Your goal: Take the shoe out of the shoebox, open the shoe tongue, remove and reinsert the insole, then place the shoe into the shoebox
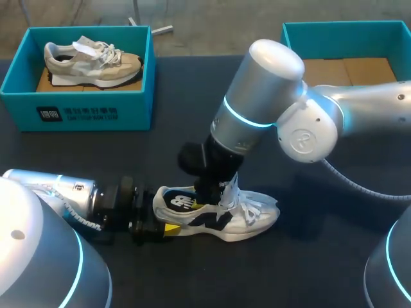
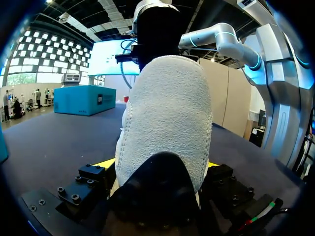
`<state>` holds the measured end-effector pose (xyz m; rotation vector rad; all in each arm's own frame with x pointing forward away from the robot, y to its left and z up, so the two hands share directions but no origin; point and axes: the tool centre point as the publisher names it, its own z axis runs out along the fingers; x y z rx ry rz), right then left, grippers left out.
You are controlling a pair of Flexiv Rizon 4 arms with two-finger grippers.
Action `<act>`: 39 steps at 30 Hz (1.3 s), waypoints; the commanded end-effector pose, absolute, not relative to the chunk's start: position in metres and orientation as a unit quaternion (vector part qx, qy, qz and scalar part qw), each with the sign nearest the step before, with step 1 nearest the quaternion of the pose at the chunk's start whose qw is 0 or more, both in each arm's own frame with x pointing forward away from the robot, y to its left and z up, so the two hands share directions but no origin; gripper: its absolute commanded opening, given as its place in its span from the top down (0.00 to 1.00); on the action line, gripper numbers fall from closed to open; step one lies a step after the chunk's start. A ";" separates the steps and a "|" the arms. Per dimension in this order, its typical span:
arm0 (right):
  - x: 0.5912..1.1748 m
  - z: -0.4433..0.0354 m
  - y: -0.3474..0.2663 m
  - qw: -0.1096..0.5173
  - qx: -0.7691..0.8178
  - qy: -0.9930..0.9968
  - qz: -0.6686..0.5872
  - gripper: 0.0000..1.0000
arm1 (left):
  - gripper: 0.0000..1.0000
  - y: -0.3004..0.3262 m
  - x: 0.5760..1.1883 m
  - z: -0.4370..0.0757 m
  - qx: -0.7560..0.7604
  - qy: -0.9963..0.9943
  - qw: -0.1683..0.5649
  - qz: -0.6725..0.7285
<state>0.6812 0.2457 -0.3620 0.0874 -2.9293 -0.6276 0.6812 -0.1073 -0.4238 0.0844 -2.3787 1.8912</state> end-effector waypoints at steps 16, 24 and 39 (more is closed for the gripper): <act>0.681 -0.335 0.246 0.025 0.061 -0.972 -0.227 1.00 | 1.00 -0.107 0.682 -0.426 0.028 -0.782 0.050 0.621; 0.678 -0.323 0.252 0.012 0.096 -0.967 -0.234 1.00 | 1.00 -0.107 0.682 -0.426 0.028 -0.782 0.050 0.621; 0.684 -0.336 0.278 0.041 0.137 -0.961 -0.236 1.00 | 1.00 -0.107 0.682 -0.426 0.028 -0.782 0.050 0.621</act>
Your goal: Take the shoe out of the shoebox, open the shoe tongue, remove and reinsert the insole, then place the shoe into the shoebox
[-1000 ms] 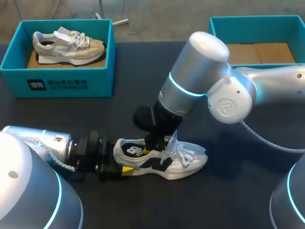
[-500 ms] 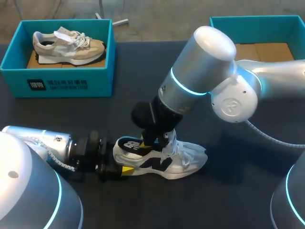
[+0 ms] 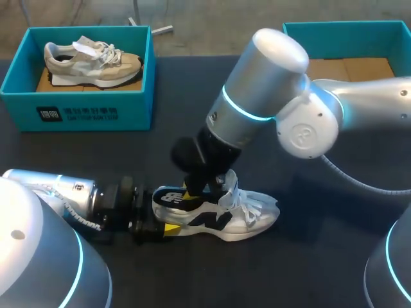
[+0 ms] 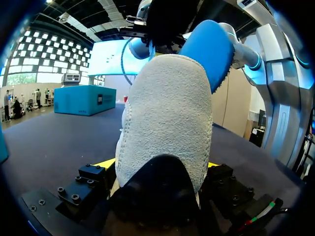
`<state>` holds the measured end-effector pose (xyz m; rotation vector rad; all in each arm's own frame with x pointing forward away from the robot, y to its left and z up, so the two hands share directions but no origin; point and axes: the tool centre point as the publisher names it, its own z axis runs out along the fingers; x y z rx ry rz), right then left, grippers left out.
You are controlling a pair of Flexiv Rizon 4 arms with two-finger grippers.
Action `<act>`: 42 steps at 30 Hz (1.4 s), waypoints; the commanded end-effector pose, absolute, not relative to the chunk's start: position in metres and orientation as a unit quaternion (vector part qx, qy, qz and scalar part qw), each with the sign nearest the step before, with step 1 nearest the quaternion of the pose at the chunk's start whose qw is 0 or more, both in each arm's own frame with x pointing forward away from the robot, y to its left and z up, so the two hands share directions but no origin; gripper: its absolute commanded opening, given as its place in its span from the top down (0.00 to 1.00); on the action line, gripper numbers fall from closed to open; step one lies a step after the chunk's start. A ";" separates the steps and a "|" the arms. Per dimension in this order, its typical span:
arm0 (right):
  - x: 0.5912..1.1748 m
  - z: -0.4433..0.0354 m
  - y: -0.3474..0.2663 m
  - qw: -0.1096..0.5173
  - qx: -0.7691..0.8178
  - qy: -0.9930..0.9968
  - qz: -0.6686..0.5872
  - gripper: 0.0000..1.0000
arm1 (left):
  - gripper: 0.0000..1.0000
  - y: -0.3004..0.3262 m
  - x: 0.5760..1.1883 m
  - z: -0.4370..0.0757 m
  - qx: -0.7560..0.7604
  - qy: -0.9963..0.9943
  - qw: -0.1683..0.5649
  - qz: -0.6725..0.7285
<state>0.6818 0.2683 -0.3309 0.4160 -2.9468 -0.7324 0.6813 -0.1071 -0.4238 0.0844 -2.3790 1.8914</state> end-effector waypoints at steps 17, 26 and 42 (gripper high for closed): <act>0.682 -0.337 0.272 0.055 0.130 -0.958 -0.249 1.00 | 1.00 -0.107 0.682 -0.426 0.028 -0.782 0.050 0.621; 0.682 -0.342 0.269 0.079 0.130 -0.954 -0.260 0.88 | 1.00 -0.107 0.682 -0.426 0.028 -0.782 0.050 0.621; 0.674 -0.345 0.271 0.089 0.115 -0.951 -0.273 0.88 | 1.00 -0.107 0.682 -0.426 0.028 -0.782 0.050 0.621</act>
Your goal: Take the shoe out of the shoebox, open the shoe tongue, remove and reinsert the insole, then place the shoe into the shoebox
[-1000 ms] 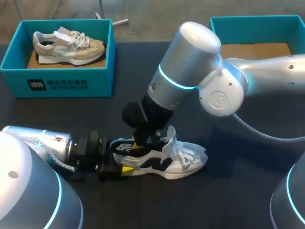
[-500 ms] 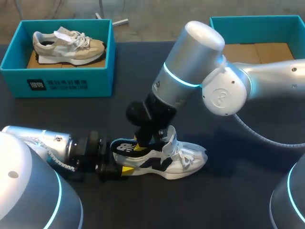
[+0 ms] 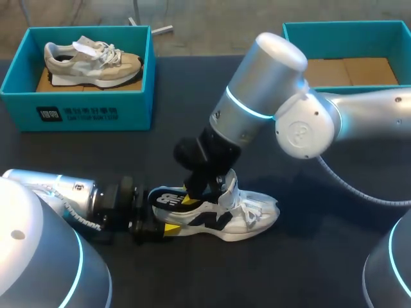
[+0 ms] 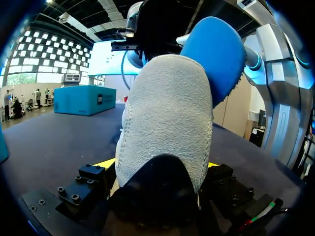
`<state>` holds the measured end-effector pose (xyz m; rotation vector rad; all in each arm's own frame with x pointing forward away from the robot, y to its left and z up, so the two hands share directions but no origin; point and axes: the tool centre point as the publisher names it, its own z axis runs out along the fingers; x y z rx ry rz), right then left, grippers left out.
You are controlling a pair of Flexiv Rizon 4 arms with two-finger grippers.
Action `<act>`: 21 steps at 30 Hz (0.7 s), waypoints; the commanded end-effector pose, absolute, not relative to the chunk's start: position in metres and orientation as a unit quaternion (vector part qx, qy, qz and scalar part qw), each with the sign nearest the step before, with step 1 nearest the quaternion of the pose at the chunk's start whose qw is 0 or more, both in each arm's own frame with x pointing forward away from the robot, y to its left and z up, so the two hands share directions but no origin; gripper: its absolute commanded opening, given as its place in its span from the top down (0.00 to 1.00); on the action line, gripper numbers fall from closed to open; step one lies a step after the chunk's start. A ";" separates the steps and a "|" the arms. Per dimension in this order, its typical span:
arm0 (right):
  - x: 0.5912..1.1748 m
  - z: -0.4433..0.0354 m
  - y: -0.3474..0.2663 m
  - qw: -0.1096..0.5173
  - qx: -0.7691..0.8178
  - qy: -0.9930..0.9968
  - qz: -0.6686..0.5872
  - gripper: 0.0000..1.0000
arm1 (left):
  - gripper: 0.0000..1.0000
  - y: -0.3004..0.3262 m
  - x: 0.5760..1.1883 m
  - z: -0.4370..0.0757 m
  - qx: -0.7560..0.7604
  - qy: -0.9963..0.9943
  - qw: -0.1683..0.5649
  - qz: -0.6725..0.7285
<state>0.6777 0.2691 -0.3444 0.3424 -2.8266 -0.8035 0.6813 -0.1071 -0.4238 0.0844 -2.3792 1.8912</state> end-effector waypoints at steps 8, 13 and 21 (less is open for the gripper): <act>0.675 -0.345 0.275 0.090 0.115 -0.953 -0.267 0.87 | 1.00 -0.107 0.682 -0.426 0.028 -0.782 0.050 0.621; 0.677 -0.347 0.275 0.092 0.112 -0.953 -0.267 1.00 | 1.00 -0.107 0.682 -0.426 0.028 -0.782 0.050 0.621; 0.680 -0.330 0.277 0.070 0.133 -0.946 -0.287 1.00 | 1.00 -0.107 0.682 -0.426 0.028 -0.782 0.050 0.621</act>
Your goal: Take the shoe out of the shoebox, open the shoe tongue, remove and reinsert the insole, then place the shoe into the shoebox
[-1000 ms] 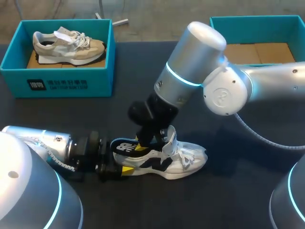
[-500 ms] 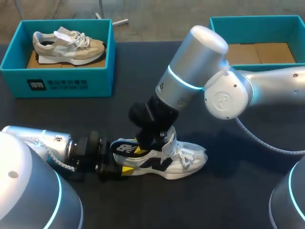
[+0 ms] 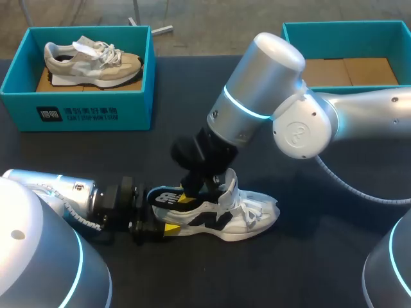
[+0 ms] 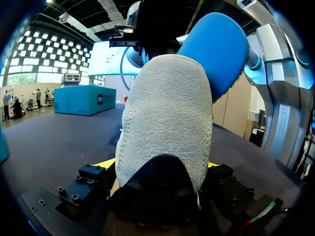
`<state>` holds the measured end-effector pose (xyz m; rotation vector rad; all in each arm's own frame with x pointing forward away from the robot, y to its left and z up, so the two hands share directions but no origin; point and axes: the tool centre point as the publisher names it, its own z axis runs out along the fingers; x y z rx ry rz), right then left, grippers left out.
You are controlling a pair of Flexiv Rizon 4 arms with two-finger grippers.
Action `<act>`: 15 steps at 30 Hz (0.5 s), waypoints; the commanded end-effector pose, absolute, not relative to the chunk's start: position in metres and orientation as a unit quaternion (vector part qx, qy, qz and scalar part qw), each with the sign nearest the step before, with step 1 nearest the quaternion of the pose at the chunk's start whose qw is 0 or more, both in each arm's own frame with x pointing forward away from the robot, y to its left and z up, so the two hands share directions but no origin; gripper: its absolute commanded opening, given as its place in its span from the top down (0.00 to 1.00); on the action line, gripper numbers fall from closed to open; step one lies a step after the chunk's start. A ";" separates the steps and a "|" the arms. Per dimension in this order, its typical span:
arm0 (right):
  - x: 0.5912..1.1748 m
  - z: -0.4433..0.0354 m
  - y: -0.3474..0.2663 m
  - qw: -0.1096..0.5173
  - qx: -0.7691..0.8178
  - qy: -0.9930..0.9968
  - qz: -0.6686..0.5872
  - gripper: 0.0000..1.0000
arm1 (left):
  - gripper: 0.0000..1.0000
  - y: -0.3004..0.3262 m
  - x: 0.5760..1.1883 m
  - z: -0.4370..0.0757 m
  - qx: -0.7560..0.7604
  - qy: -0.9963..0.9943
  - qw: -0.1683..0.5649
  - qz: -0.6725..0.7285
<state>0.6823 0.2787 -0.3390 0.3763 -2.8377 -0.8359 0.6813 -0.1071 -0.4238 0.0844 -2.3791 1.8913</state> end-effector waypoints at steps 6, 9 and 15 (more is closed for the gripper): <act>0.683 -0.314 0.280 0.060 0.143 -0.937 -0.315 1.00 | 1.00 -0.107 0.682 -0.426 0.028 -0.782 0.050 0.621; 0.683 -0.314 0.280 0.060 0.143 -0.937 -0.315 1.00 | 1.00 -0.107 0.682 -0.426 0.028 -0.782 0.050 0.621; 0.683 -0.314 0.280 0.060 0.143 -0.937 -0.315 1.00 | 1.00 -0.107 0.682 -0.426 0.028 -0.782 0.050 0.621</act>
